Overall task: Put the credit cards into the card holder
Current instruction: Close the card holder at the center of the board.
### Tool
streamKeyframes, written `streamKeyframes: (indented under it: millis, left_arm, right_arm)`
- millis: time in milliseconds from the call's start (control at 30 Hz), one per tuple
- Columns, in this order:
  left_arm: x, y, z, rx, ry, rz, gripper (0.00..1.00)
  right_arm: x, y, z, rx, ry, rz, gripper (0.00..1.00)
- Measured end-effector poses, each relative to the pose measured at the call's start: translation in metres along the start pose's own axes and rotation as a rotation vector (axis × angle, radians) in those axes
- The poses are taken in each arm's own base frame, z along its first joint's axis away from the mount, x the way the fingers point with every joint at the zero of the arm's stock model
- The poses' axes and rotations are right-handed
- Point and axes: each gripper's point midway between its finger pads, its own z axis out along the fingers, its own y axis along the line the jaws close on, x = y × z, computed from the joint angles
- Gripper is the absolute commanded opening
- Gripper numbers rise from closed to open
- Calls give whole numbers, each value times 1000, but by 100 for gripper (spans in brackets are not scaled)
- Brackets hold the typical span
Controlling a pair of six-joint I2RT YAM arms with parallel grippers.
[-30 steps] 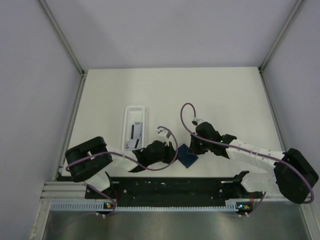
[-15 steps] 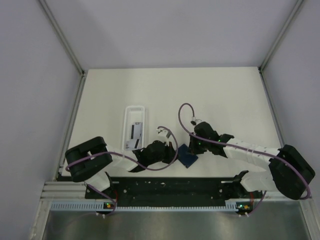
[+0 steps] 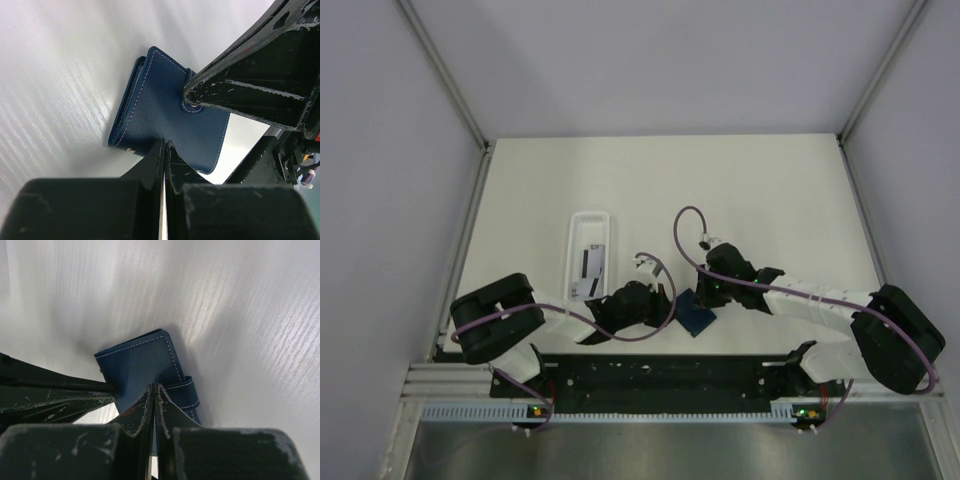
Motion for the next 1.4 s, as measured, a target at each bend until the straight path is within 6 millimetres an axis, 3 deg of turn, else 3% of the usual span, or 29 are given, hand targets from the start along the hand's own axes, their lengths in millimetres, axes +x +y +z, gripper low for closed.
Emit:
streamKeyframes:
  millis: [267,467,833,1400]
  left_arm:
    - [0,0,0,0,0,0,0]
    - [0,0,0,0,0,0,0]
    - [0,0,0,-4,4,1,0]
    - [0,0,0,-5,4,1,0]
  right_arm:
    - [-1,-1,-4,6,-8,-9,1]
    - [-8,-3,-16,23,-44,-27,8]
    - [-7,-5,-17,33,-36,-35,20]
    - [2,-3,-12,12,9,-32,16]
